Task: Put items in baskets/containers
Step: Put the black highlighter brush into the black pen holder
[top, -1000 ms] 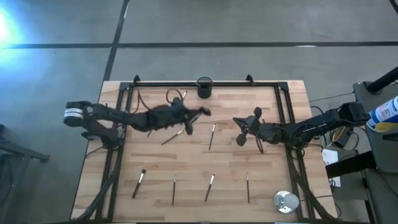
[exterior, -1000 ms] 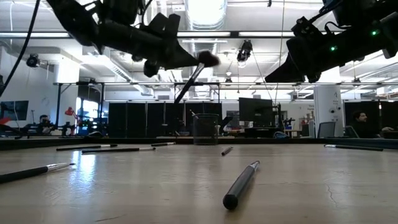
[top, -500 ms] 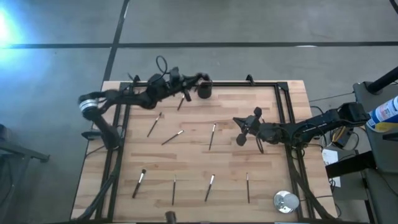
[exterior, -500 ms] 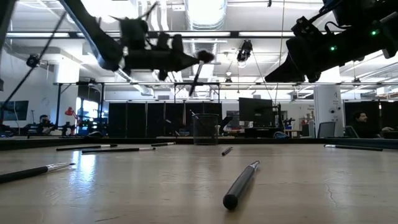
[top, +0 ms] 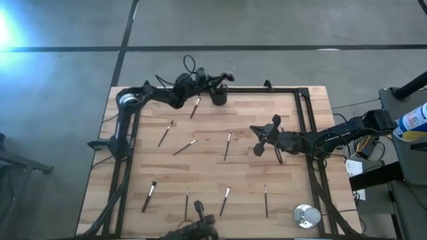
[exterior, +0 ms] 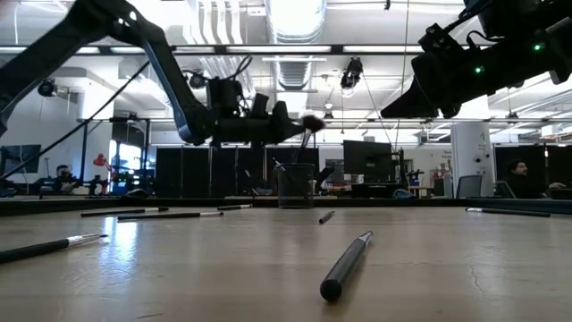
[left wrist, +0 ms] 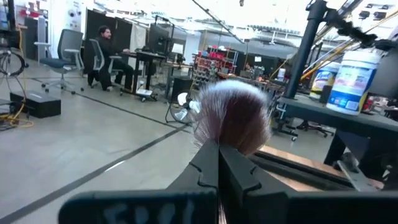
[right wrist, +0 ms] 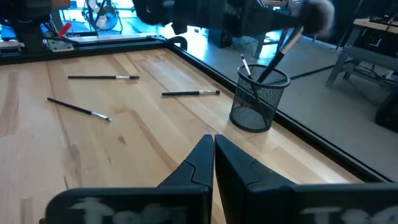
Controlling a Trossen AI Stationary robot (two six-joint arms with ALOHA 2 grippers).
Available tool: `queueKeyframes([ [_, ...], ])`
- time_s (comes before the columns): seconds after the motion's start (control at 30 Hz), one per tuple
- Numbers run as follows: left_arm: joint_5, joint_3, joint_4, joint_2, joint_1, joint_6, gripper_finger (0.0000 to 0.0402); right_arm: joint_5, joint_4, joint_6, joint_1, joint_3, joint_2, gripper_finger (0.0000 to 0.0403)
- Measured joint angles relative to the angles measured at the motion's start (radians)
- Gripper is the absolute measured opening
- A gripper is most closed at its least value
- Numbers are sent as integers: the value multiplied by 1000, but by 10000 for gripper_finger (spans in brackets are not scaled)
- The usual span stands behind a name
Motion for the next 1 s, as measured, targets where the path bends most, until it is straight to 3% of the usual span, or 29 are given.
queueKeyframes([
  [0.37,16,27,3,76,20,14,0,0,-7,-4,0,0,0,8],
  [1.0,16,27,-30,83,27,14,11,1,-7,-7,0,0,0,8],
])
